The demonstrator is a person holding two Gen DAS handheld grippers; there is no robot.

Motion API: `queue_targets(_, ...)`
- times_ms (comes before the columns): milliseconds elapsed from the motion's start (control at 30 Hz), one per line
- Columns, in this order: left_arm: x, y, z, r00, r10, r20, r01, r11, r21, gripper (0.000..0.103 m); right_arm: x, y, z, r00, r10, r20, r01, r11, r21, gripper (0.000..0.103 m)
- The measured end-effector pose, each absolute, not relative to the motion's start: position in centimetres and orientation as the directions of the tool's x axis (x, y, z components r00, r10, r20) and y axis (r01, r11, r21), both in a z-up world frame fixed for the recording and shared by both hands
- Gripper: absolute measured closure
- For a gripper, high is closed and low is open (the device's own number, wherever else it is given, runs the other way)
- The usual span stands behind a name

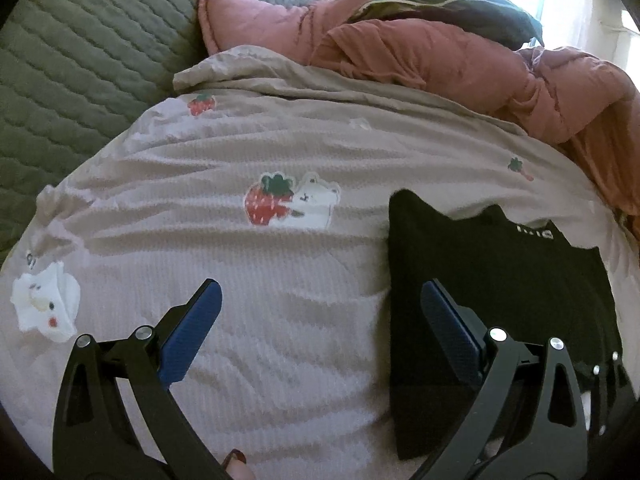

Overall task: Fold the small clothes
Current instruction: 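Move both grippers onto the folded black shirt's edge and close on it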

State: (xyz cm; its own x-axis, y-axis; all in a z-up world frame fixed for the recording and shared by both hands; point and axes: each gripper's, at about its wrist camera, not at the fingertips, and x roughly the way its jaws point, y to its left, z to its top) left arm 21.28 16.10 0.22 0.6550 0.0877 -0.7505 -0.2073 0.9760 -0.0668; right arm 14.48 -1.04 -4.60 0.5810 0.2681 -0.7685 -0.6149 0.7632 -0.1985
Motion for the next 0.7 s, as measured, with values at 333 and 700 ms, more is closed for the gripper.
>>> queue_targets(333,25.9,15.9,-0.1,0.647,0.064,-0.76,-0.225,0.968,-0.11,0.01,16.5,0.5,-5.9,0.634,0.204,-0.745,-0.588,0.754,-0.294,0.005)
queue_targets(700,28.1,16.1,-2.3,0.605,-0.011,-0.796,-0.153,0.98,-0.13,0.01,16.8,1.8,-5.4,0.739,0.174,-0.65,-0.526,0.753,-0.396,0.006)
